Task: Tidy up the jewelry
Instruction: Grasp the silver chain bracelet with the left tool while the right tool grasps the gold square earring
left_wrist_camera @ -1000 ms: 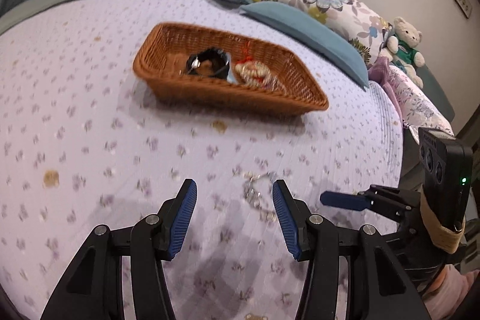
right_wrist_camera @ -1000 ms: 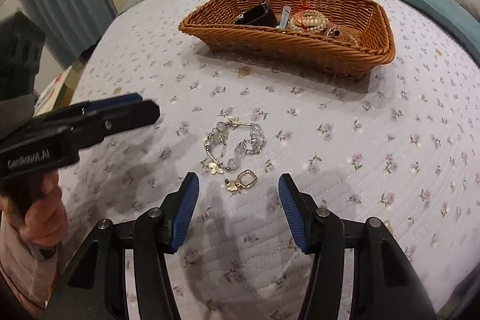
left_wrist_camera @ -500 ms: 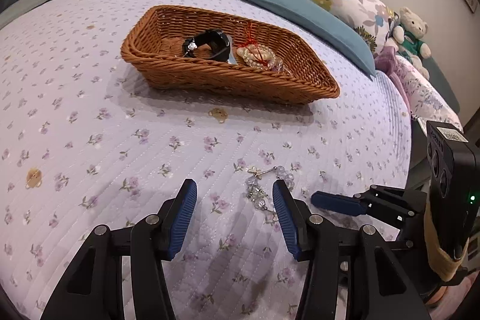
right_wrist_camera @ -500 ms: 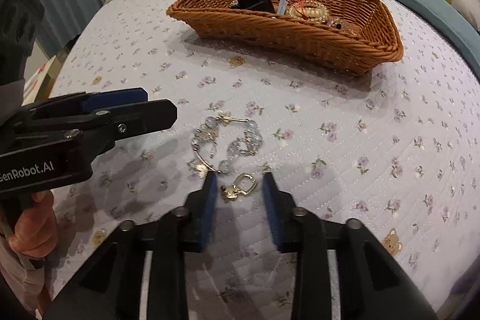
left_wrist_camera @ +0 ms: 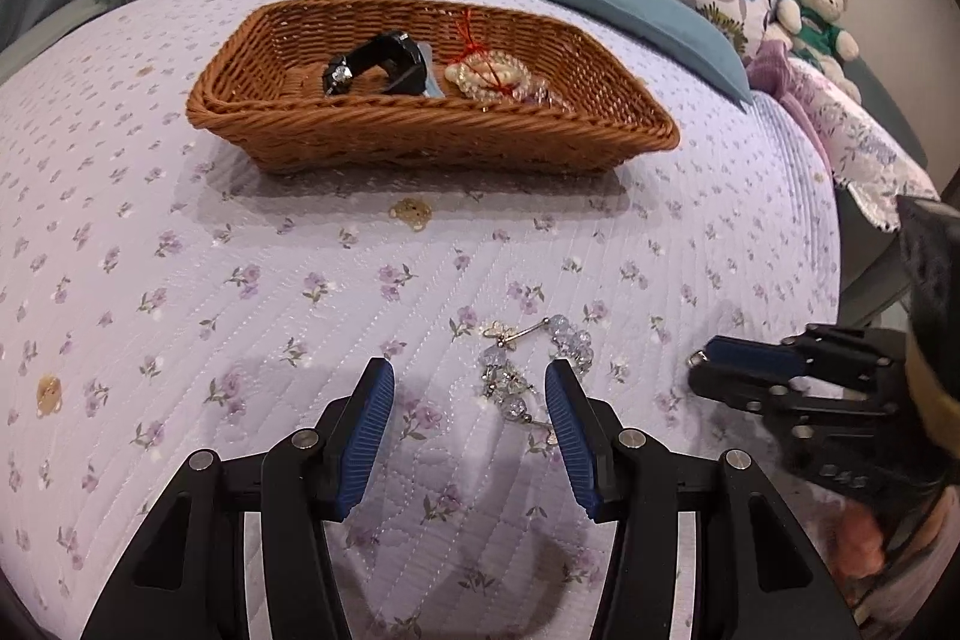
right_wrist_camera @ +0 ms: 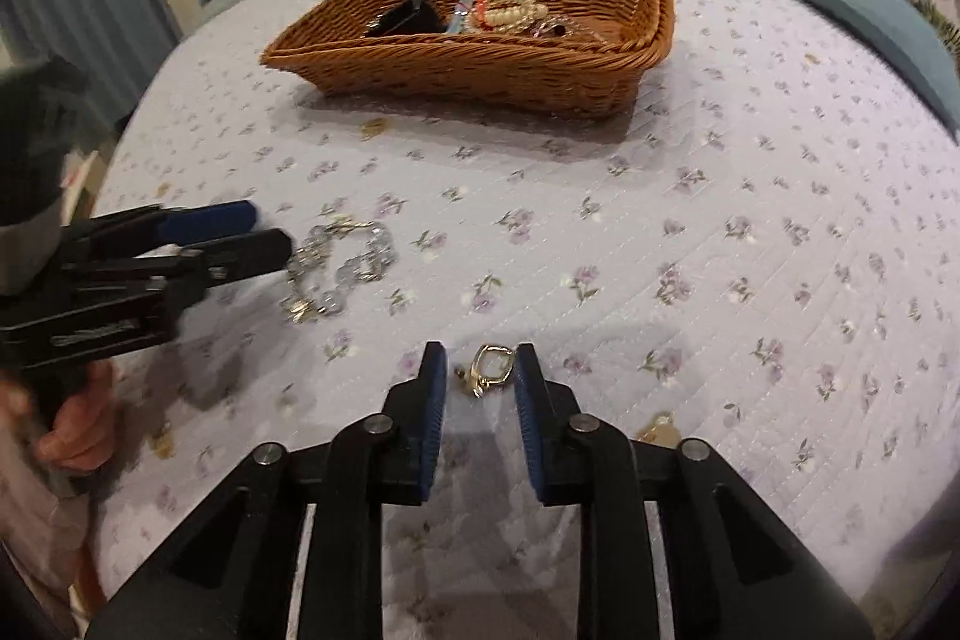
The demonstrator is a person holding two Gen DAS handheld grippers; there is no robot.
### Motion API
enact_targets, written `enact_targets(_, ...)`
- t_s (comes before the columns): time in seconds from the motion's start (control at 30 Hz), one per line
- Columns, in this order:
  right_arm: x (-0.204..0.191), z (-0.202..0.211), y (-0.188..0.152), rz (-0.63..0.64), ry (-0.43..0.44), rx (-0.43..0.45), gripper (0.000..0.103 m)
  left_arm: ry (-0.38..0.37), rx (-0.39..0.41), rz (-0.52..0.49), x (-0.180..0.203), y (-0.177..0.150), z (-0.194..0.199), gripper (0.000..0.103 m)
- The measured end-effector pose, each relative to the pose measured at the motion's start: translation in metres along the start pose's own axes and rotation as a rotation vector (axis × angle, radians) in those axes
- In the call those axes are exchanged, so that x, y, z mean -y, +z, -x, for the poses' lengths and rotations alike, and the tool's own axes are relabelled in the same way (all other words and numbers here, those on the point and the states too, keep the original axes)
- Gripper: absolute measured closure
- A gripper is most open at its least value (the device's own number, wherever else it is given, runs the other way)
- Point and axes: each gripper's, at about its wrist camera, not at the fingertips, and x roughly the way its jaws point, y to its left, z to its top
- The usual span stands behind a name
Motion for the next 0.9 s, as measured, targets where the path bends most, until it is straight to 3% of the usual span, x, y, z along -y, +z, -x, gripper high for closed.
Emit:
enact_targets(0.07,0.0,0.003,-0.002,-0.001,0.002,0.005,0.061,0.011,-0.017,-0.014,0.002,-0.002,-0.005,0.049)
enact_targets(0.37,-0.004,-0.002,-0.006,-0.001,-0.023,0.004,0.061,0.076,-0.029,-0.111,0.021,-0.011,-0.013,0.049)
enact_targets(0.57,-0.019,-0.012,-0.004,0.063,-0.121,-0.004,0.062,0.083,-0.045,-0.113,0.022,-0.004,-0.023,0.061)
enact_targets(0.6,-0.022,-0.013,-0.004,0.074,-0.135,-0.004,0.063,0.086,-0.048,-0.123,0.024,-0.003,-0.025,0.061)
enact_targets(0.67,-0.026,-0.014,-0.004,0.099,-0.147,-0.003,0.078,0.086,-0.051,-0.138,0.027,-0.003,-0.028,0.065)
enact_targets(0.73,-0.03,-0.014,-0.004,0.123,-0.153,-0.001,0.079,0.085,-0.052,-0.153,0.031,-0.003,-0.028,0.085)
enact_targets(0.8,-0.03,-0.013,-0.004,0.128,-0.14,0.0,0.084,0.094,-0.043,-0.175,0.034,-0.005,-0.027,0.086)
enact_targets(0.9,-0.029,-0.009,-0.006,0.124,-0.087,0.01,0.084,0.097,-0.029,-0.182,0.038,-0.007,-0.023,0.086)
